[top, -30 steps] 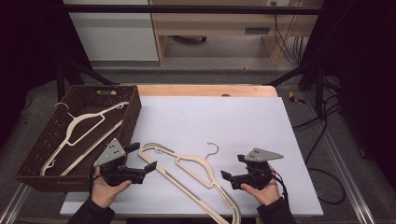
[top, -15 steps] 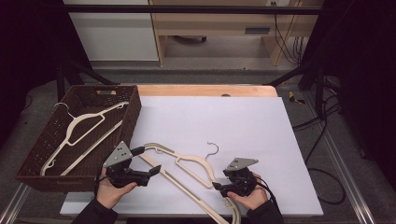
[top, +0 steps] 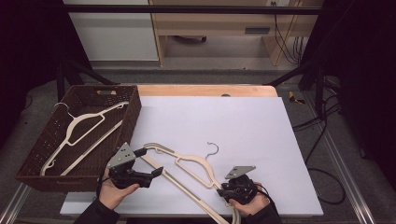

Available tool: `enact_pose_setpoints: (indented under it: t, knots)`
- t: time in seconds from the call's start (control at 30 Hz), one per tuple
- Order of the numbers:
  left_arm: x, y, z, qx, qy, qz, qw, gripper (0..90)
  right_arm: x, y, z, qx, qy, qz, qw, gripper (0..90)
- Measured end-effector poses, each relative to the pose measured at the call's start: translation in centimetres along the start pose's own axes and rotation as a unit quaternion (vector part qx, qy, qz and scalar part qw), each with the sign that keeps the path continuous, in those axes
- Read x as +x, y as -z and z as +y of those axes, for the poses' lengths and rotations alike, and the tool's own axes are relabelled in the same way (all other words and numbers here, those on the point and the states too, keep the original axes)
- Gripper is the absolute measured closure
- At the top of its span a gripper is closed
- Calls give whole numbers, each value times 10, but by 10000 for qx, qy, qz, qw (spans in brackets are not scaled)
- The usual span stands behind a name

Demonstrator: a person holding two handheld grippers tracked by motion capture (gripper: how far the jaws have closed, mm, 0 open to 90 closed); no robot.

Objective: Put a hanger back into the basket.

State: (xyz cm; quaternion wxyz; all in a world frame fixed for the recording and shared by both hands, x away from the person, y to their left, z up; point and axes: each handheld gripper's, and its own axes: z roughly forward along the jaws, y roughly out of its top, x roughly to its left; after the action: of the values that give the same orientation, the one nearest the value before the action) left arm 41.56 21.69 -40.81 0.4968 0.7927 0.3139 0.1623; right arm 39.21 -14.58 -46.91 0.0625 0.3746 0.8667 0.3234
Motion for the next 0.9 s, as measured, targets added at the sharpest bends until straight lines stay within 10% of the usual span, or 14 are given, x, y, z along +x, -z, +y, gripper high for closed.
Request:
enact_pose_setpoints:
  t: [0.43, 0.9]
  knots:
    - [-1, -7, -2, 109, -13, -24, 9999, 92, -7, 1, -1, -46, -550, 266, 9981, 789]
    - [-9, -32, 9, 368, -180, -175, 9990, 99, -11, 18, 7, -275, -461, 231, 9983, 800]
